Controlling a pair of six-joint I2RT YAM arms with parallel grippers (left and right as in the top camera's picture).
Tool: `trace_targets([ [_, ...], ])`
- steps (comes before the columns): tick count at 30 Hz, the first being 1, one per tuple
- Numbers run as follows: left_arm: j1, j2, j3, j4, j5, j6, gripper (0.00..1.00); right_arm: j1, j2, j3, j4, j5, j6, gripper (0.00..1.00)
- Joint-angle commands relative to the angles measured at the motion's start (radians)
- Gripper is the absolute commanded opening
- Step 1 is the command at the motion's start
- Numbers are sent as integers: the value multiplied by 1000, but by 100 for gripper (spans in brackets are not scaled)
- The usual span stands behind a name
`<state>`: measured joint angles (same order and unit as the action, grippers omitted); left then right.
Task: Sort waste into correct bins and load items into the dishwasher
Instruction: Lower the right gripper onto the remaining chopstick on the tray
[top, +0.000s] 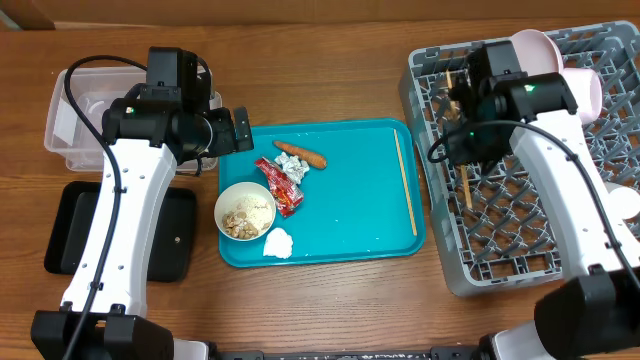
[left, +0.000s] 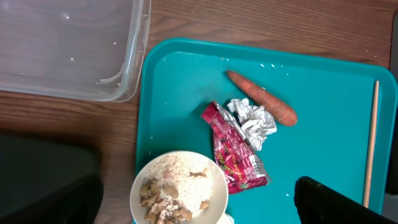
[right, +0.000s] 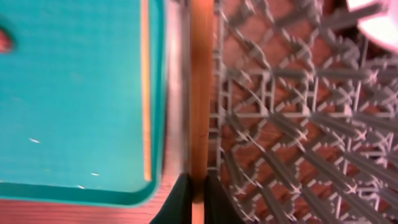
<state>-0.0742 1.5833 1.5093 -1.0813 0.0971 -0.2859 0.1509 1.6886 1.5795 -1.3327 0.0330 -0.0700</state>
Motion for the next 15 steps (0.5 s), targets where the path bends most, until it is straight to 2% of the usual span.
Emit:
trace_targets([
  [1,3,-22,3,1,11,-9,100,-14,19,-52,7,-17,-36,4],
  [5,3,-22,3,1,11,-9,100,-11,23,-112,35,-34,-36,4],
  [11,3,-22,3,0,11,-6,100,-11,23,-162,64,-34,-35,17],
  [13,3,-22,3,0,11,-6,100,-11,22,-162,66,-34,-35,33],
  [15,3,-22,3,0,11,-6,100,-11,22,-161,64,-34,-31,37],
])
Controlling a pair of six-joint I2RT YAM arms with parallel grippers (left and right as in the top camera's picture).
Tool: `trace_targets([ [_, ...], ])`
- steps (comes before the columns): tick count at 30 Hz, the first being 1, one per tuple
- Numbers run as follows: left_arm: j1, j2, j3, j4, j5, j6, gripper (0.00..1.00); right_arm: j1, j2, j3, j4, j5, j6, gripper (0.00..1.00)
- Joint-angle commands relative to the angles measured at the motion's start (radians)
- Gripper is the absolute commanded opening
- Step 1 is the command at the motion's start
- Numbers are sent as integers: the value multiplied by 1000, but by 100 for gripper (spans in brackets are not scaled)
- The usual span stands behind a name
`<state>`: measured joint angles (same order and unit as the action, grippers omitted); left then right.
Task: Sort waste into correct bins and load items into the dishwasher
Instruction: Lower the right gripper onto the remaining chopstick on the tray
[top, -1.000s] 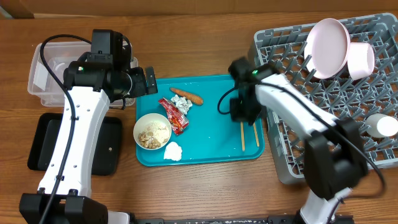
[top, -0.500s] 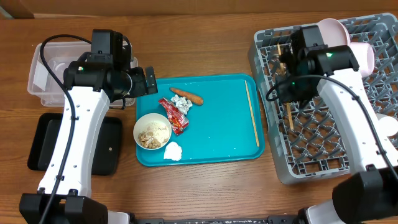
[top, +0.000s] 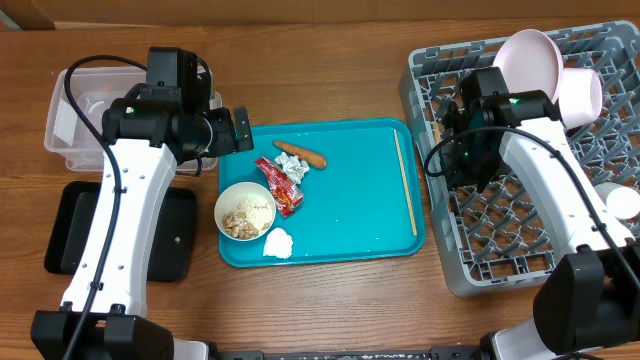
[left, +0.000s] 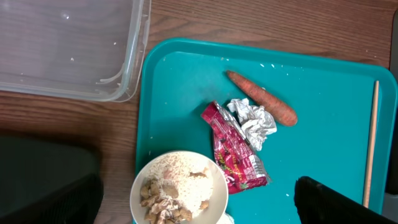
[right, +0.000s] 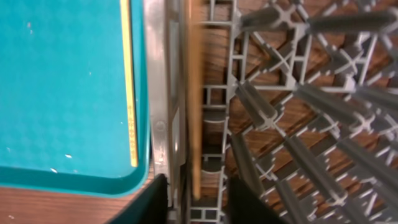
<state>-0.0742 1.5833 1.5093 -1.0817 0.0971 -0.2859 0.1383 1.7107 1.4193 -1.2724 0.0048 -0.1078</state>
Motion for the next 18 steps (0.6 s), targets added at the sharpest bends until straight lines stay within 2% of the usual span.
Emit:
trace_targets([
  [1,3,-22,3,1,11,-6,100,2,0,3,0,-6,11,38],
  [5,3,-22,3,1,11,-6,100,9,-3,90,-50,-14,94,40],
  [9,3,-22,3,2,11,-6,100,59,-18,182,-64,-105,105,43],
  [18,3,-22,3,-6,16,-7,100,233,43,138,64,-58,169,55],
])
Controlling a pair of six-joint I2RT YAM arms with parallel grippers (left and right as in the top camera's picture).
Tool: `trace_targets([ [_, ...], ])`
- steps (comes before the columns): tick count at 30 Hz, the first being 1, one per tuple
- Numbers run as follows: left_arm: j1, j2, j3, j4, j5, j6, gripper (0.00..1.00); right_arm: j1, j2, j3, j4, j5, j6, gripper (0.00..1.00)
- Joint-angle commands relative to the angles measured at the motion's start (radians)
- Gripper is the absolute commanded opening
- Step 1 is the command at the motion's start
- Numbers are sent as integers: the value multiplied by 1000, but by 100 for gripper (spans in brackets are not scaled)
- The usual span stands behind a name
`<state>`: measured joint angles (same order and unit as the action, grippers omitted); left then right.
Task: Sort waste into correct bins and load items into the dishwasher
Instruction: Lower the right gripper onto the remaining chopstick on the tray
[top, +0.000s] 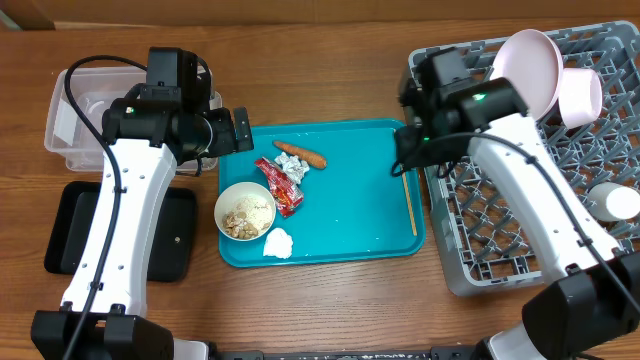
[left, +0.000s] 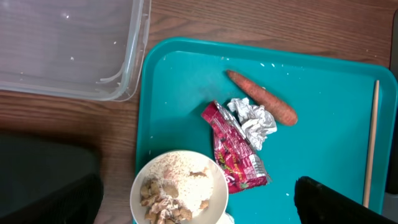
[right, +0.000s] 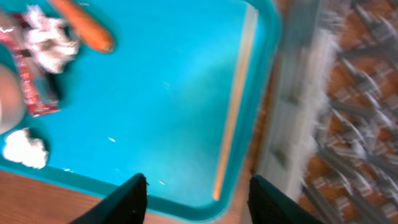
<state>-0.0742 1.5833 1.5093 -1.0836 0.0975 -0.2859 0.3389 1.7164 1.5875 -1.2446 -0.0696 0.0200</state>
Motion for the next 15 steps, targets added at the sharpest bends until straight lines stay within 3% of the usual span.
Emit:
trace_targets([
  [1,3,-22,3,-6,15,-7,100,40,55,-37,48,16,47,55],
  [15,3,-22,3,-9,15,-6,100,43,297,-102,119,24,134,54],
])
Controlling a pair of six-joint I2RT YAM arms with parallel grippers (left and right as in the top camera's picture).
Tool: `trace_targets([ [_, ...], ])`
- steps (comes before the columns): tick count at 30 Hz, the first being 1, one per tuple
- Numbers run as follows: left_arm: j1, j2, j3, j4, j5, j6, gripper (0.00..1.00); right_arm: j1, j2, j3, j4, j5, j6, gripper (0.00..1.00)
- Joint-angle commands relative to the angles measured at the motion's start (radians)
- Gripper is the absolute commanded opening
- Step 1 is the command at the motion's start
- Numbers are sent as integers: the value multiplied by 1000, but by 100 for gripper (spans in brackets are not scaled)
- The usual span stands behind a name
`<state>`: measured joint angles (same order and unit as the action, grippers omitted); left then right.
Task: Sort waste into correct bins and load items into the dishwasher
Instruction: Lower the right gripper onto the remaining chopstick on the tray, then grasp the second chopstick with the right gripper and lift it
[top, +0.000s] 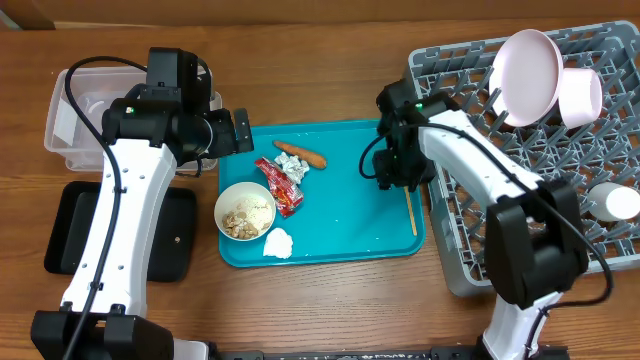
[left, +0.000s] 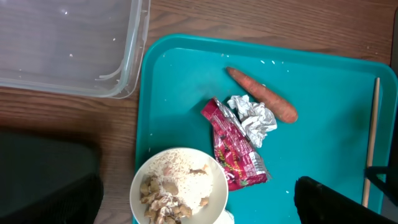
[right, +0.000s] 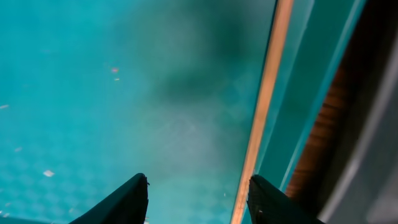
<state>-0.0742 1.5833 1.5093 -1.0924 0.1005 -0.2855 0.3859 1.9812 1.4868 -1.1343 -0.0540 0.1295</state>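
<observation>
A teal tray (top: 345, 215) holds a carrot (top: 300, 154), crumpled foil (left: 252, 121), a red wrapper (left: 233, 149), a bowl of rice (top: 245, 210), a white tissue (top: 279, 243) and one wooden chopstick (right: 264, 112) along its right edge. My right gripper (right: 198, 179) is open and low over the tray; the chopstick lies just inside its right finger (right: 273, 199). My left gripper (left: 196, 180) hovers open over the tray's left part, above the bowl, holding nothing.
The grey dishwasher rack (top: 450, 270) on the right carries a pink bowl (top: 530, 62), a pink cup (top: 580, 95) and a white cup (top: 615, 203). A clear plastic bin (top: 60, 110) sits at far left, with a black bin (top: 70, 230) in front of it.
My right gripper, still open, has come down from above the tray's right side to just over the tray surface beside the chopstick. The left arm has hardly moved.
My right gripper was shut on a chopstick over the rack's left edge. Then it stood open with that chopstick lying in the rack. After that it was open above the tray's right side, and now it is low beside the second chopstick.
</observation>
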Motion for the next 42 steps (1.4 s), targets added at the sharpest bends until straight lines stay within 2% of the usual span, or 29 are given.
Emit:
trace_targets([
  [1,3,-22,3,0,12,-7,100,-3,49,-1,10,9,24,54],
  [13,3,-22,3,0,12,-7,100,-3,118,-1,23,79,32,54],
  [21,3,-22,3,1,12,-7,100,-2,91,22,-23,76,33,47],
  [25,3,-22,3,1,12,-7,100,-2,42,40,-18,90,32,48],
  [28,3,-22,3,0,12,-7,100,-2,30,40,-12,128,31,56],
  [37,3,-22,3,0,12,-7,100,-2,32,-18,23,151,29,56],
  [42,3,-22,3,0,12,-7,100,1,32,-57,62,67,29,56],
])
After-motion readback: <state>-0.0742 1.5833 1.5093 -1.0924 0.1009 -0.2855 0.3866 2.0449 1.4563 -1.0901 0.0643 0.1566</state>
